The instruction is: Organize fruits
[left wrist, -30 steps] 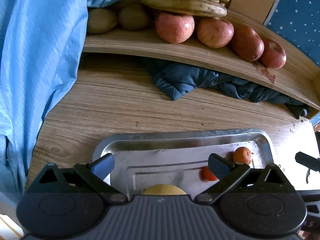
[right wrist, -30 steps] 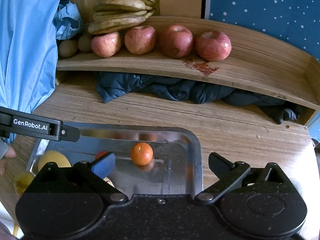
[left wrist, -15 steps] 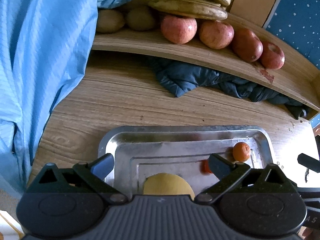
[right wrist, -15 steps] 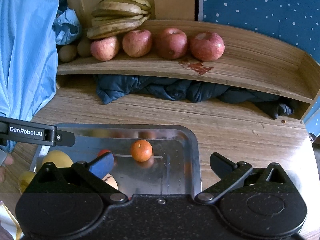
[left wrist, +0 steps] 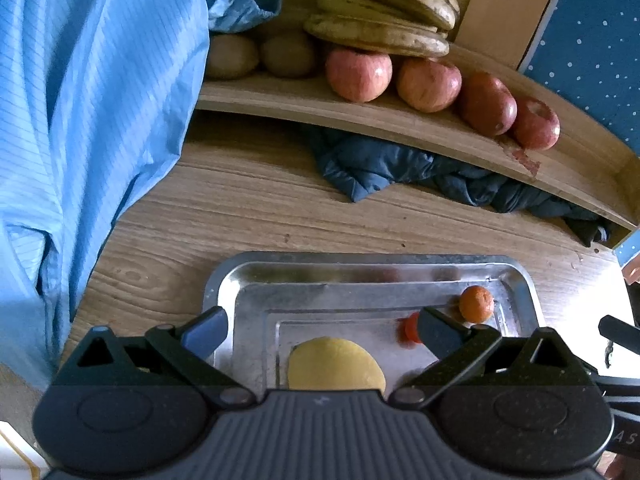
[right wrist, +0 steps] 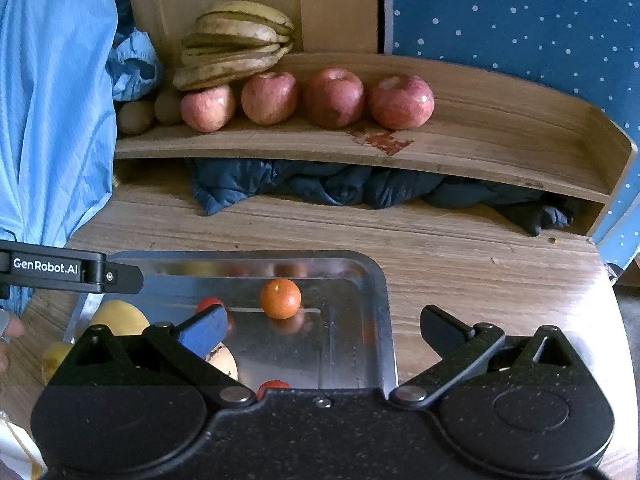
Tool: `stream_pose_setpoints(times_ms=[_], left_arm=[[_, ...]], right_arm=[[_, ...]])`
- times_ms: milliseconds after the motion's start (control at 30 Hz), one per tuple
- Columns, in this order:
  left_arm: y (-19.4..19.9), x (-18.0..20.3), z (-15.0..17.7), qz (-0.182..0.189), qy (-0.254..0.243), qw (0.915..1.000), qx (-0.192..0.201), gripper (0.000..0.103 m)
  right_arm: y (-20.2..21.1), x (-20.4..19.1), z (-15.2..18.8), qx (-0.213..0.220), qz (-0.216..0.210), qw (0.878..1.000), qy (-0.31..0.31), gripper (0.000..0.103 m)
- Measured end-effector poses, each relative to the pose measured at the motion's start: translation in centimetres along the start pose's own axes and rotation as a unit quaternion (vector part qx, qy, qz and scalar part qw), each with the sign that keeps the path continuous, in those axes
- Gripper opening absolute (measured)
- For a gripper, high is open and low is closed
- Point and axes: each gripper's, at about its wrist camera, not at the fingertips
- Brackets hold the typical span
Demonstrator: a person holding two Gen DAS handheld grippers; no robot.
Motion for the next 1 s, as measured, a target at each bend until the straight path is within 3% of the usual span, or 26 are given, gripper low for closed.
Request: stream_pose_setpoints(times_ms=[467, 1000], left_arm=[[2.1, 0.9, 1.0, -0.015, -0.022, 0.999, 0.035, 0.103], [4.7, 1.6, 2.8, -0.033, -0.015, 0.9971, 0.067, 0.103]], right_arm=[[1.7, 0.2, 0.5, 0.019, -0.001, 1.0, -0.002, 0.102], [3.8, 0.5, 1.5, 0.042, -0.018, 0.999, 0.005, 0.102]])
Point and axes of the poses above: each gripper's, at about its wrist camera, not at the fingertips, and y roughly against the way its jaws point, x to its right, z to its underside, and after that the axes turned 8 degrees about z, right-handed
